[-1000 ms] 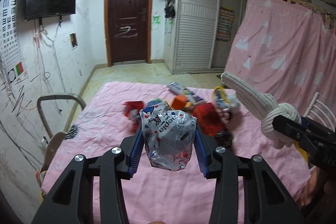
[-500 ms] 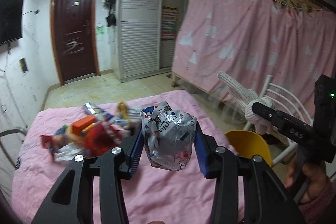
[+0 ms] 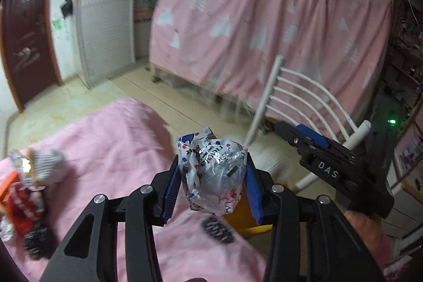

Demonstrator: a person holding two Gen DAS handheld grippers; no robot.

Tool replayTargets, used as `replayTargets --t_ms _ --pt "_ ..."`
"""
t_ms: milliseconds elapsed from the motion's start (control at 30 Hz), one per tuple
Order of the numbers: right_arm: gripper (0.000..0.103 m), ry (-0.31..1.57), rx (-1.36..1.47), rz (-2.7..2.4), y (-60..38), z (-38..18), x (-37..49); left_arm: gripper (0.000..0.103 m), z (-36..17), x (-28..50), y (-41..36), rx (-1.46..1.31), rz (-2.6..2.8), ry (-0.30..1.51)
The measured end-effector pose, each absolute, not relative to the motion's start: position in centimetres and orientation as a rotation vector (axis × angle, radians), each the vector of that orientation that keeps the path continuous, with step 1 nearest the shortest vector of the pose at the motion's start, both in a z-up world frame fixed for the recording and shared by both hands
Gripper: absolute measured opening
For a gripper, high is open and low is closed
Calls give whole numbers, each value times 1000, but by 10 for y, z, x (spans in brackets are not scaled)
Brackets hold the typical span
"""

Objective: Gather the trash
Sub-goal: 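Carry both items to the yellow bucket and open both grippers to drop them, then move both tools back over the bed clutter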

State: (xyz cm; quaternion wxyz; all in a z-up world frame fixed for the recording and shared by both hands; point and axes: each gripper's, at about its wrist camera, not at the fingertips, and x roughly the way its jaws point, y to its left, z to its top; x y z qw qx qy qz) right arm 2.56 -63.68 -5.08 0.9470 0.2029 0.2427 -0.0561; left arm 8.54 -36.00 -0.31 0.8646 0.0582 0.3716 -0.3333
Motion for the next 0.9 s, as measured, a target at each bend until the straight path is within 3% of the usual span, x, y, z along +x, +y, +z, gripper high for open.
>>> replayTargets --t_ms 167,233,300,367,600,900 --pt "68 437 457 -180 -660 -46 10 35 -22 99 -396 124 -754 846" --pt "68 417 475 -202 -668 -43 8 41 -28 101 -412 138 -768 859" --pt "68 397 491 -218 -675 -41 4 63 -30 102 -427 141 -784 871" --pt "68 383 500 -229 -678 -39 0 75 -31 102 -437 145 -784 869" --pt "69 360 504 -219 -676 -33 -4 77 -25 93 -438 141 -772 869" --pt "75 356 492 -178 -641 -19 -16 81 25 75 -357 23 -741 781"
